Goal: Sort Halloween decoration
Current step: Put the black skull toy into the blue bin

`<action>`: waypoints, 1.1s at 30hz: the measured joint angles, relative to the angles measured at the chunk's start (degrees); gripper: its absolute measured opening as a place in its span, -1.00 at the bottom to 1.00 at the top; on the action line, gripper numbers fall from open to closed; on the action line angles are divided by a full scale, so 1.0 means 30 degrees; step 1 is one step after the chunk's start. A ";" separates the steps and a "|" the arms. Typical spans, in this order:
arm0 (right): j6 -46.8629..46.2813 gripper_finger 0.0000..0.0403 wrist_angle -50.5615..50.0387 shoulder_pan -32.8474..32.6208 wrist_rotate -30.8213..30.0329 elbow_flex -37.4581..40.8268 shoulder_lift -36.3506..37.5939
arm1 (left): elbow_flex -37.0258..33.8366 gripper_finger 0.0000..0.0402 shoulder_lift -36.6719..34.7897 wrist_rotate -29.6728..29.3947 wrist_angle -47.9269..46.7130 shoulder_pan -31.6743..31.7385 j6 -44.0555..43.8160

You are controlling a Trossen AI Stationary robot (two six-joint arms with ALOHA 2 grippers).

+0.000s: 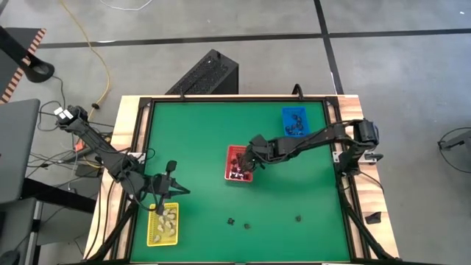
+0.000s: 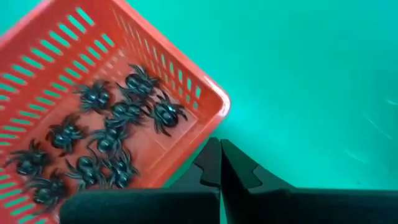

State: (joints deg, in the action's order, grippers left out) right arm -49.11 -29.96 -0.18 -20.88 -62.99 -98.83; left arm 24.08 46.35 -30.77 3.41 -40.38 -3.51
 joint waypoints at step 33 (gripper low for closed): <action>-0.2962 -0.88 0.2160 -1.2794 -0.8597 -0.0025 0.3432 | 1.2005 -0.81 2.2502 0.9943 0.9343 0.4702 0.3776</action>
State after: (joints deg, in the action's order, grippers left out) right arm -58.00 -23.47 -38.57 -46.68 -63.07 -88.53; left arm 60.09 113.85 -0.94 31.44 -26.27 7.82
